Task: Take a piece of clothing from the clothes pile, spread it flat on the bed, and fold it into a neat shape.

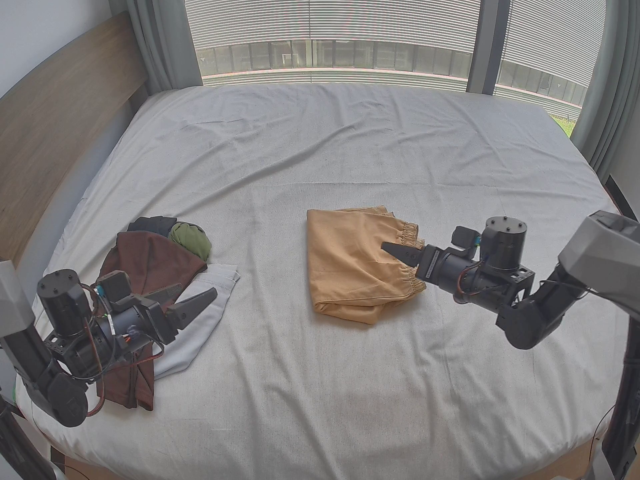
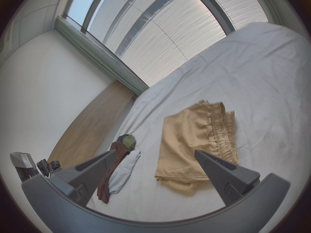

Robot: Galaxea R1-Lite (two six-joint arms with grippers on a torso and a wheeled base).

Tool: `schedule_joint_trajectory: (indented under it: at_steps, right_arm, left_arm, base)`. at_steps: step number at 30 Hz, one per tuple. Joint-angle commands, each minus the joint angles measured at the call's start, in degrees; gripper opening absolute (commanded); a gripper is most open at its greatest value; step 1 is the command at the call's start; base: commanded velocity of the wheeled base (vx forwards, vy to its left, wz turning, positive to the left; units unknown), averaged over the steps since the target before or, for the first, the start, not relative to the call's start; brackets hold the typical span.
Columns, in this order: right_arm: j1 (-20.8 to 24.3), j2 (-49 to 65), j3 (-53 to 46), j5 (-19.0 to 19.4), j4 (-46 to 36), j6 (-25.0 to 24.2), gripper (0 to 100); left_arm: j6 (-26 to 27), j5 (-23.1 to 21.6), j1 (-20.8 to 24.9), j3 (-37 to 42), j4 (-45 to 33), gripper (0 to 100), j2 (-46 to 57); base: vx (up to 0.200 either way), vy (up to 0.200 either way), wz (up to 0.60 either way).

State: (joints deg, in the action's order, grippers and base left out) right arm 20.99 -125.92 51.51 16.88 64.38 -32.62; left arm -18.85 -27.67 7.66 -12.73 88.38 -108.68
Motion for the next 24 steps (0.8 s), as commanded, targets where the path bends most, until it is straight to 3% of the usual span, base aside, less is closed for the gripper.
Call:
schedule_joint_trajectory:
  at_steps: [1,6,7,10,14,19,21,24]
  right_arm:
    - [0.4,17.6,-10.8,0.1,2.9,2.7,100]
    - [-0.3,25.6,-15.0,-0.1,2.5,7.7,100]
    - [-1.6,29.9,-18.5,-0.3,2.9,13.0,100]
    - [-3.3,38.2,-23.5,-0.3,2.3,14.5,100]
    - [-9.6,52.5,-31.6,-0.2,1.0,15.7,100]
    - [-17.5,65.4,-41.4,0.3,0.9,16.9,100]
    - [-18.5,68.4,-43.6,0.3,0.8,17.0,100]
    - [-20.4,79.6,-51.1,0.3,0.1,17.5,100]
  left_arm:
    - [-2.8,-0.1,0.5,3.8,-0.1,100,14.8]
    - [-3.5,0.0,3.1,8.1,-0.3,100,23.1]
    - [-3.6,0.1,3.4,10.9,-0.6,100,27.2]
    - [-3.8,0.6,3.6,12.7,-2.3,100,32.6]
    - [-6.5,0.4,3.6,12.7,-13.4,100,47.2]
    - [-5.9,0.3,3.6,12.7,-30.6,100,61.3]
    - [-5.9,0.4,3.4,12.7,-34.1,100,64.3]
    - [-5.9,0.9,2.9,12.7,-47.7,100,76.6]
  base:
    - [0.0,0.0,0.0]
    - [0.0,0.0,0.0]
    - [0.0,0.0,0.0]
    - [0.0,0.0,0.0]
    - [0.0,0.0,0.0]
    - [0.0,0.0,0.0]
    - [0.0,0.0,0.0]
    - [0.0,0.0,0.0]
